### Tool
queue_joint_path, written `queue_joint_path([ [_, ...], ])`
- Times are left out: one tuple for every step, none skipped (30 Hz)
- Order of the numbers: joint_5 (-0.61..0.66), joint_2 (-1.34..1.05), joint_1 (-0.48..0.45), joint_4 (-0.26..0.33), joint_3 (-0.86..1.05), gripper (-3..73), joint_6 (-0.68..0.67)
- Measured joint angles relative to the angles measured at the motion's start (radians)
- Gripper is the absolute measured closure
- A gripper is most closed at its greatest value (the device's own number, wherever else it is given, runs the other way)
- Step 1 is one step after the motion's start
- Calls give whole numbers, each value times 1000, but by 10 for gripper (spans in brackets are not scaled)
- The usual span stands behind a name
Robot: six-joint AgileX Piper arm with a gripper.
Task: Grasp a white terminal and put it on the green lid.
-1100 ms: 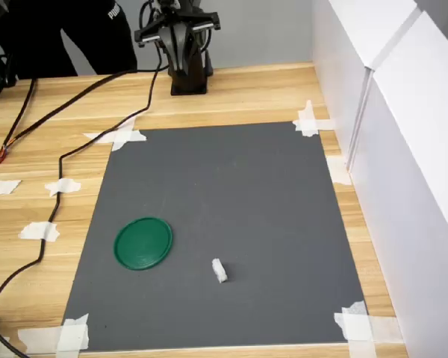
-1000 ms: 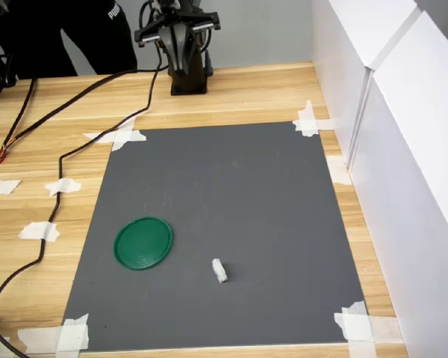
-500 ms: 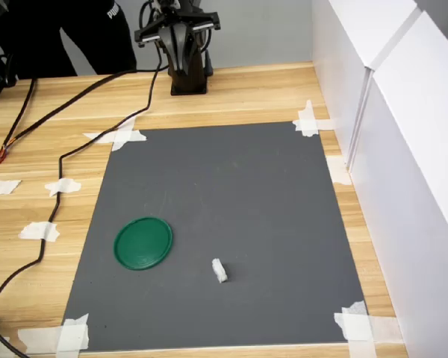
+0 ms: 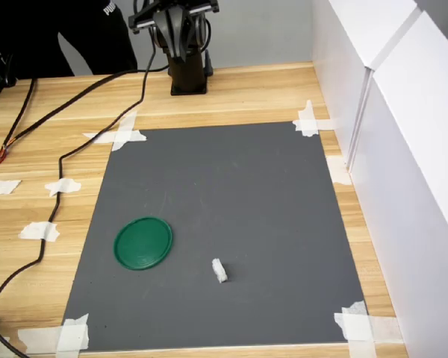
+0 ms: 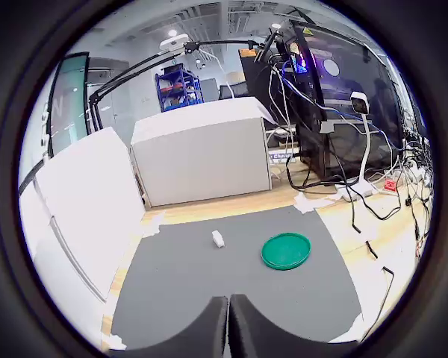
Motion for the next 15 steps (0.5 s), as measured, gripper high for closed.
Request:
queue_joint_path([
  [0,41,0,0,-16,711,0],
  [0,81,0,0,-37,711,0],
  [3,123,0,-3,-61,711,0],
  [8,163,0,-8,-87,711,0],
  [21,201,0,-16,-117,711,0],
  [43,231,0,-24,-143,711,0],
  [71,267,0,-27,-179,711,0],
  [107,301,0,-29,-218,711,-1],
  [148,335,0,-30,-251,711,-6],
  [193,362,0,-31,-293,711,-18],
  [236,396,0,-31,-335,711,-32],
  [270,429,0,-30,-384,711,-49],
  [310,464,0,-29,-416,711,-75],
  [346,498,0,-29,-455,711,-105],
  [380,533,0,-28,-495,711,-139],
])
